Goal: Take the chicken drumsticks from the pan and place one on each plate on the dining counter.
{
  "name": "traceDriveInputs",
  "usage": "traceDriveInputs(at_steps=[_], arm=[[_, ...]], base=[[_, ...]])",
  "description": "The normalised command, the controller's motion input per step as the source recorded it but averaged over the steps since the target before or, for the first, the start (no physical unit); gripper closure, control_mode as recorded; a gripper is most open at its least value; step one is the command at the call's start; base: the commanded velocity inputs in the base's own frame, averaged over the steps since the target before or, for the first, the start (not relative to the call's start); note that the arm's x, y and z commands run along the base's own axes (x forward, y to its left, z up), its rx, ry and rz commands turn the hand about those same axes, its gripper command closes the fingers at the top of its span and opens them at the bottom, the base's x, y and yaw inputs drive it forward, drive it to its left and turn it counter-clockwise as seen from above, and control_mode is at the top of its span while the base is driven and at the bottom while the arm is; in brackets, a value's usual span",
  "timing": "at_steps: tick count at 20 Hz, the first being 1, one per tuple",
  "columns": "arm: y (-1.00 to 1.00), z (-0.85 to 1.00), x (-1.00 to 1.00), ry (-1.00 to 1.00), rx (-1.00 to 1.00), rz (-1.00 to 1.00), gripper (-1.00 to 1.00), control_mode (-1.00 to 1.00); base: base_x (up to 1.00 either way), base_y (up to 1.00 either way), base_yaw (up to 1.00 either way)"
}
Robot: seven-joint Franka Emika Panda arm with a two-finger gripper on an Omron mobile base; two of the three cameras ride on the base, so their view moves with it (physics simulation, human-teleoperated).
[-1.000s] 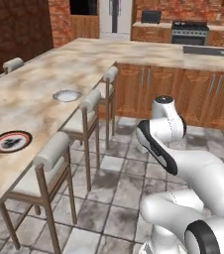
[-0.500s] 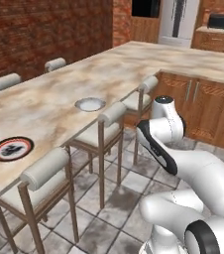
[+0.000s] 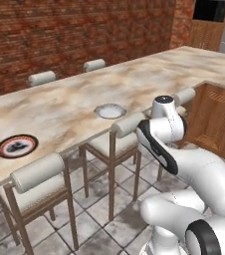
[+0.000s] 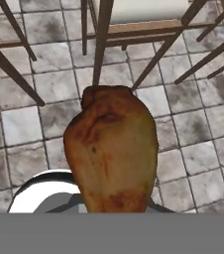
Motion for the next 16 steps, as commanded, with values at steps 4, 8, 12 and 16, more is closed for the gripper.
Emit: traceDriveInputs(at_steps=[4,8,12,16], arm=[[0.0,0.0,0.0,0.0,0.0,0.0,1.0,1.0],[0.0,0.0,0.0,0.0,0.0,0.0,1.0,1.0],[0.0,0.0,0.0,0.0,0.0,0.0,1.0,1.0],[0.0,0.0,0.0,0.0,0.0,0.0,1.0,1.0]], base=[[0.35,-0.51,0.44],[0.42,-0.47,0.37],[0.43,-0.38,0.3],[0.64,-0.22,0.22]])
